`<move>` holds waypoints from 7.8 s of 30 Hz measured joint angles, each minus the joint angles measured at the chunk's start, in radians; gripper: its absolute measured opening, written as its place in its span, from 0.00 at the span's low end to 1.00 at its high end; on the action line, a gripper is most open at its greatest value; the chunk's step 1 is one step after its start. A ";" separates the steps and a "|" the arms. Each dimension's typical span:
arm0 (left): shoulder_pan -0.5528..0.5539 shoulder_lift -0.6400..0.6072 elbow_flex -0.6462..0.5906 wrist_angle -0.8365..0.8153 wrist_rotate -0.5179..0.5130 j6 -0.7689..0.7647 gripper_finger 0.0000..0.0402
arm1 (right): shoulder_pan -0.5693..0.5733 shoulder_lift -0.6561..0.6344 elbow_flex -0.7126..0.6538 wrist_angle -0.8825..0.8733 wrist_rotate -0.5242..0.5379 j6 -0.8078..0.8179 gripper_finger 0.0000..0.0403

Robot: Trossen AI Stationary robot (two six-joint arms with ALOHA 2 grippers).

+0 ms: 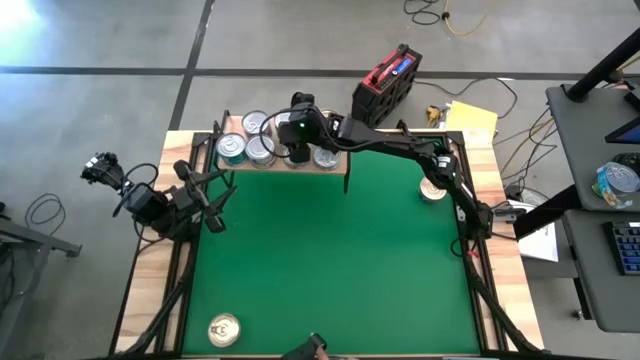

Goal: Stack canned seafood by type on shelf
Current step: Stack the center blue tuna can on top of the blue tuna can on the shelf

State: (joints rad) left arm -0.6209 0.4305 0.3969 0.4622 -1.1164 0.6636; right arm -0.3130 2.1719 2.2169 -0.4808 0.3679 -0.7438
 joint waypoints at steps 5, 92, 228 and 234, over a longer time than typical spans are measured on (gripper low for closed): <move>0.000 0.000 0.000 0.000 0.000 0.000 0.48 | 0.008 -0.006 0.000 -0.006 0.010 0.011 0.85; 0.001 0.510 0.243 -0.252 -0.003 -0.340 0.48 | 0.068 -0.725 -1.455 -0.594 0.187 1.934 0.03; 0.392 1.473 0.588 -0.194 0.730 -0.283 0.00 | 0.371 -0.959 -1.740 0.578 -0.297 1.650 0.80; 0.410 1.469 0.589 -0.148 0.703 -0.255 0.00 | 0.371 -0.898 -1.740 0.642 -0.298 1.660 0.79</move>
State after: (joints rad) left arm -0.2108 1.8995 0.9859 0.3141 -0.4136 0.4089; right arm 0.0578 1.2743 0.4770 0.1612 0.0700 0.9161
